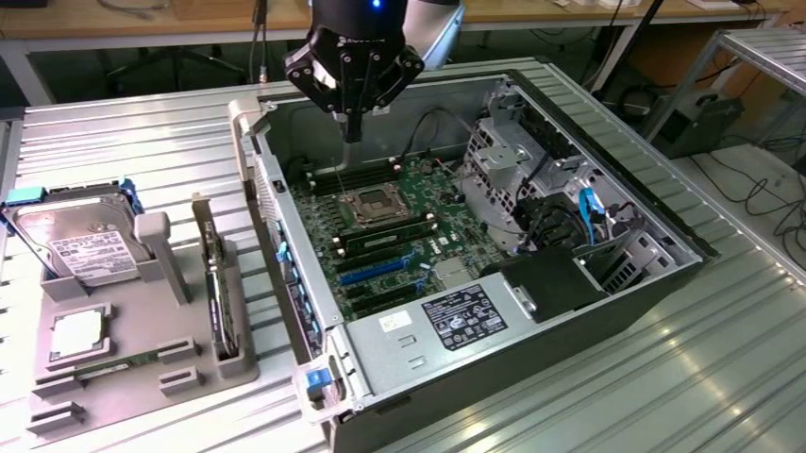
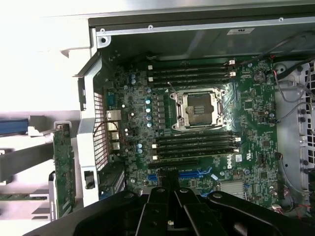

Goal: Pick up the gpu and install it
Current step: 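Reach for the gpu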

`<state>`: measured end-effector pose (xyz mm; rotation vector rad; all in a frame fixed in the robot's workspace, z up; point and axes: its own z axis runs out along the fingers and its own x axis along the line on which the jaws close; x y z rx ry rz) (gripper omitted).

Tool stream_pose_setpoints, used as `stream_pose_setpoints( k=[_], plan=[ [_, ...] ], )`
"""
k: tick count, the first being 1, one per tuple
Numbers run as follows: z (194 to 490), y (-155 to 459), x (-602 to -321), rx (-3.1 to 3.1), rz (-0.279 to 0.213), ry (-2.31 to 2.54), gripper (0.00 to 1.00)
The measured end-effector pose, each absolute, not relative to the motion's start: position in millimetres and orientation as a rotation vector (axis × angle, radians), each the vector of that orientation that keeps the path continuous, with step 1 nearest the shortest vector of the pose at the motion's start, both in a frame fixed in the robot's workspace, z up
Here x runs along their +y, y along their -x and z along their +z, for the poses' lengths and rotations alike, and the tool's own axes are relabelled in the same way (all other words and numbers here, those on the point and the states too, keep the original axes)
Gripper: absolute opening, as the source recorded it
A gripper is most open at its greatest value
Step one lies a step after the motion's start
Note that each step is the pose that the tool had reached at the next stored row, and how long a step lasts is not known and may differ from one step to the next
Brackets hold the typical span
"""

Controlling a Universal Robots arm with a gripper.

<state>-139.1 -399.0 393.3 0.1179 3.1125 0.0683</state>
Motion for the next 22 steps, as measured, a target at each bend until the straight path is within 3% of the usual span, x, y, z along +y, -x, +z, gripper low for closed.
stream_pose_setpoints(
  k=[22],
  plan=[
    [393.3,144.3,-399.0,3.112,0.068,-0.118,0.11]
  ],
)
